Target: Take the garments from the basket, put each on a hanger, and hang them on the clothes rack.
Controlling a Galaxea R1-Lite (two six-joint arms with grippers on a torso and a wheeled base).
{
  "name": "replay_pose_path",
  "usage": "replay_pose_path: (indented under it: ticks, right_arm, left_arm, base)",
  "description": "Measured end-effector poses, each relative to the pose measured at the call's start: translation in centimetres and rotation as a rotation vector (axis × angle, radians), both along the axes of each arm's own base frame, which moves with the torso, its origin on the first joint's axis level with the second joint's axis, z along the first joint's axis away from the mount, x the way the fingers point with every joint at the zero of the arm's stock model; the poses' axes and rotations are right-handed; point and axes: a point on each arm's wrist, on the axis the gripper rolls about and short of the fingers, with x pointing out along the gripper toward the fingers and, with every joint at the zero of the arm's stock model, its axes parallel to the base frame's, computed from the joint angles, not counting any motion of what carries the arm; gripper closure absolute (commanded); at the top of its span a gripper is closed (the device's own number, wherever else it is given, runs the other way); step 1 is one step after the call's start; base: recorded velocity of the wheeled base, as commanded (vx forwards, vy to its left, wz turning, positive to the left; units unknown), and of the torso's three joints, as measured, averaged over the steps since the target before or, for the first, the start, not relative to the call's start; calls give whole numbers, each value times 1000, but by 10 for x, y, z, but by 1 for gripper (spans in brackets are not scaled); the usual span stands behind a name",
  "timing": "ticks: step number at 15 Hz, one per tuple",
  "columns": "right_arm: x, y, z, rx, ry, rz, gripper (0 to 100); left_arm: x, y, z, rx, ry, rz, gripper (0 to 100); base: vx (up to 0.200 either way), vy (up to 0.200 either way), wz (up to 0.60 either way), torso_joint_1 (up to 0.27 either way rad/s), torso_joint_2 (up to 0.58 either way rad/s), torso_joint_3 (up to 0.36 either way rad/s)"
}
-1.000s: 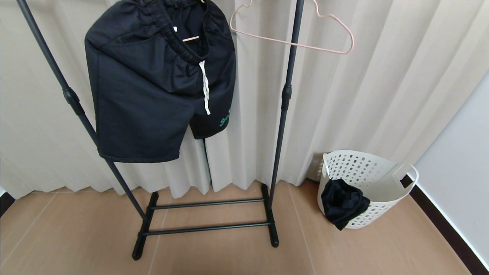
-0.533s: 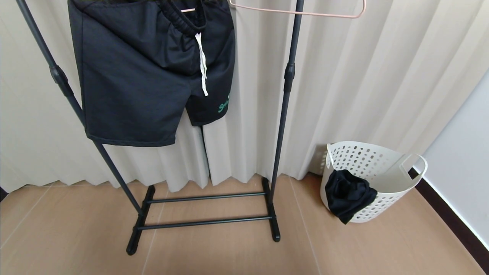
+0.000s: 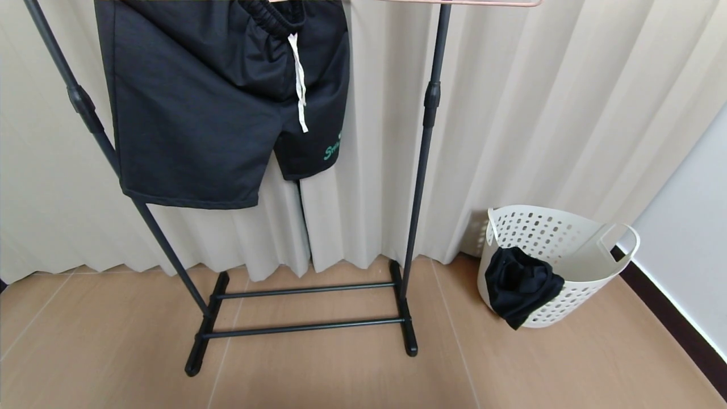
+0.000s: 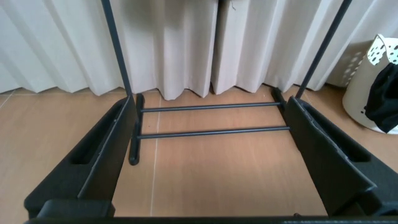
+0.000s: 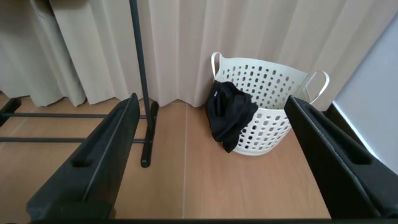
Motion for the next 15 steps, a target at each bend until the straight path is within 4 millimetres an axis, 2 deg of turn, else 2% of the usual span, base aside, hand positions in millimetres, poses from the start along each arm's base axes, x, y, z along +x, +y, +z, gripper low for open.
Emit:
replay_pose_path:
  ticks: [5, 7, 13, 15]
  right_arm:
    - [0, 0, 0, 1, 1, -1, 0]
    - [0, 0, 0, 1, 0, 0, 0]
    - [0, 0, 0, 1, 1, 0, 0]
    - [0, 0, 0, 1, 0, 0, 0]
  left_arm:
    - [0, 0, 0, 0, 0, 0, 0]
    - [0, 0, 0, 0, 0, -1, 0]
    - [0, 0, 0, 0, 0, 2, 0]
    - [0, 0, 0, 0, 0, 0, 0]
  base:
    - [0, 0, -600, 6, 2, 3]
    - [0, 0, 0, 0, 0, 0]
    - [200, -200, 0, 0, 5, 1]
    - [200, 0, 0, 2, 2, 0]
